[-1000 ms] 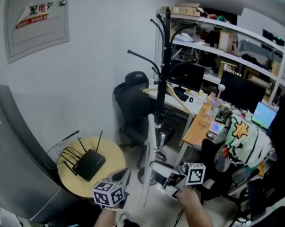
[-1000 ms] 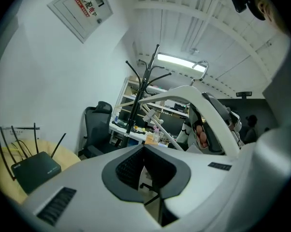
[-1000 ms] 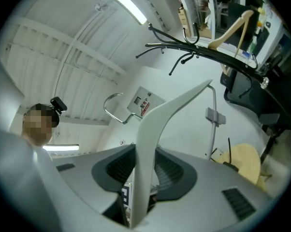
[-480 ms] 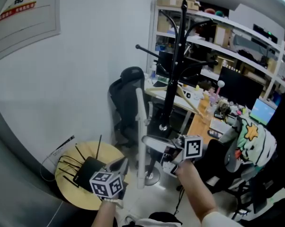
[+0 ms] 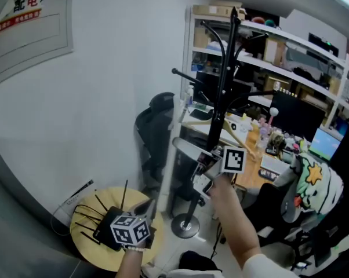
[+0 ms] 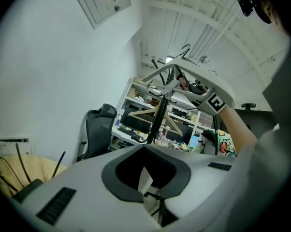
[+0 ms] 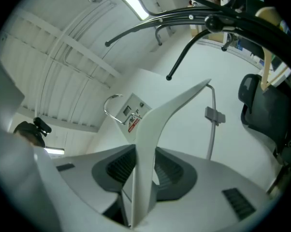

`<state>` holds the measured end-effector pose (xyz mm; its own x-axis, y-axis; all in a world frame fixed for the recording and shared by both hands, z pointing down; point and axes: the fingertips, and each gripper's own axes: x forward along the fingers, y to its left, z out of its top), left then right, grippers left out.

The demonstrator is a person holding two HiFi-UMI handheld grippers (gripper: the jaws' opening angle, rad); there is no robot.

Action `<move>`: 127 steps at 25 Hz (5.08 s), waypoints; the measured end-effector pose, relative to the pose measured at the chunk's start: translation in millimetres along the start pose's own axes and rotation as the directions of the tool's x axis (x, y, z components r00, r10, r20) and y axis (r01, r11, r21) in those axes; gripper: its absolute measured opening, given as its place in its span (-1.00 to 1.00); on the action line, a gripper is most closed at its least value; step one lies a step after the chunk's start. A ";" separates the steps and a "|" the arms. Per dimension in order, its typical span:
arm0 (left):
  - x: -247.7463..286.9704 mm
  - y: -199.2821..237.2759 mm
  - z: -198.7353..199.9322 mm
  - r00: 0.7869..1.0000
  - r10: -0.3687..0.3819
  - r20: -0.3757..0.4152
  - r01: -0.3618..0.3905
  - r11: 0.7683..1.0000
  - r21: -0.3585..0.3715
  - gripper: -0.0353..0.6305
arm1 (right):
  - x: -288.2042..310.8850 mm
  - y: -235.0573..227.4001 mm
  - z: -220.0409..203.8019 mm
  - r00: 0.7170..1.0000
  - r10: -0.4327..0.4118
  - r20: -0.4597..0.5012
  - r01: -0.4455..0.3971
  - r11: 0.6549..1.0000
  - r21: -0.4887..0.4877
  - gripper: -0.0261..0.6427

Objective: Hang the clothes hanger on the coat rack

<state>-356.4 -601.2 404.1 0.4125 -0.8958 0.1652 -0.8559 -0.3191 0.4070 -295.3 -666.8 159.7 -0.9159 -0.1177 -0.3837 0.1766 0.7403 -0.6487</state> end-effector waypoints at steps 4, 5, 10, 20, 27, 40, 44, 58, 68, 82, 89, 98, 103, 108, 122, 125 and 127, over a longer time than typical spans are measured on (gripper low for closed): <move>-1.1 17.3 17.0 1.000 0.021 0.018 -0.021 1.000 0.021 -0.90 | 20.3 -19.0 33.1 0.999 -0.004 0.045 0.003 1.000 0.015 -0.52; -2.0 22.9 21.3 0.999 0.027 0.023 -0.028 0.999 0.024 -0.90 | 25.7 -23.5 39.2 0.999 0.002 0.054 -0.003 1.000 0.021 -0.52; -2.4 43.3 37.3 0.998 0.046 0.040 -0.048 0.999 0.027 -0.90 | 47.4 -48.7 67.8 0.993 0.002 0.120 -0.007 0.999 0.044 -0.52; 9.0 62.4 49.2 0.996 0.076 0.050 -0.077 0.997 0.022 -0.90 | 65.2 -91.4 97.5 0.963 -0.093 0.255 0.085 0.995 0.044 -0.52; 7.4 67.9 33.1 0.995 0.098 0.031 -0.098 0.995 0.008 -0.90 | 65.4 -123.3 109.4 0.918 -0.170 0.359 0.146 0.985 0.093 -0.52; 8.0 78.5 26.9 0.995 0.102 0.010 -0.102 0.995 0.000 -0.90 | 32.9 -152.2 114.5 0.866 -0.189 0.463 0.117 0.977 0.180 -0.51; 13.7 76.9 24.8 0.996 0.089 -0.005 -0.089 0.996 0.007 -0.90 | 10.7 -158.4 116.3 0.840 -0.188 0.508 0.098 0.975 0.199 -0.52; 31.9 65.0 11.7 0.998 0.045 -0.052 -0.044 0.999 0.011 -0.90 | -50.2 -185.1 102.8 0.813 -0.196 0.548 0.033 0.955 0.293 -0.52; 37.6 56.7 -4.5 0.996 0.043 -0.077 -0.043 0.999 -0.002 -0.90 | -82.7 -194.8 91.1 0.824 -0.175 0.539 0.003 0.953 0.304 -0.52; 57.2 46.1 -18.3 0.994 0.048 -0.098 -0.049 0.999 -0.005 -0.90 | -101.6 -211.2 87.5 0.862 -0.096 0.498 -0.083 0.942 0.326 -0.52; 63.5 40.1 -17.0 0.994 0.038 -0.107 -0.038 0.999 0.003 -0.90 | -102.9 -208.5 86.0 0.868 -0.128 0.480 -0.035 0.948 0.315 -0.48; 63.6 25.1 -22.2 0.994 0.014 -0.110 -0.014 1.000 0.001 -0.90 | -128.8 -207.8 88.3 0.825 -0.274 0.494 0.155 0.951 0.268 -0.45; 62.9 16.5 -26.1 0.994 -0.003 -0.110 0.003 1.000 0.001 -0.90 | -140.0 -199.2 88.9 0.801 -0.336 0.496 0.257 0.941 0.222 -0.45; 61.2 9.6 -27.5 0.995 -0.013 -0.096 0.012 1.000 -0.008 -0.90 | -148.8 -188.8 89.6 0.771 -0.380 0.511 0.338 0.924 0.178 -0.52; 62.6 -23.3 -22.4 0.995 -0.080 -0.064 0.080 0.997 -0.009 -0.90 | -183.3 -145.6 74.0 0.749 -0.464 0.473 0.520 0.854 0.013 -0.53; 62.9 -31.6 -15.2 0.996 -0.085 -0.035 0.085 0.996 -0.007 -0.90 | -196.5 -124.8 56.6 0.739 -0.509 0.442 0.607 0.788 -0.108 -0.74; 61.6 -36.6 -10.3 0.996 -0.084 -0.018 0.084 0.996 -0.004 -0.90 | -204.7 -113.8 41.7 0.724 -0.544 0.424 0.650 0.743 -0.158 -0.89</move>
<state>-296.5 -641.5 408.6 0.4888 -0.8601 0.1460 -0.8169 -0.3924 0.4228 -112.9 -754.6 284.7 -0.6066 -0.7685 -0.2038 -0.5211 0.5779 -0.6281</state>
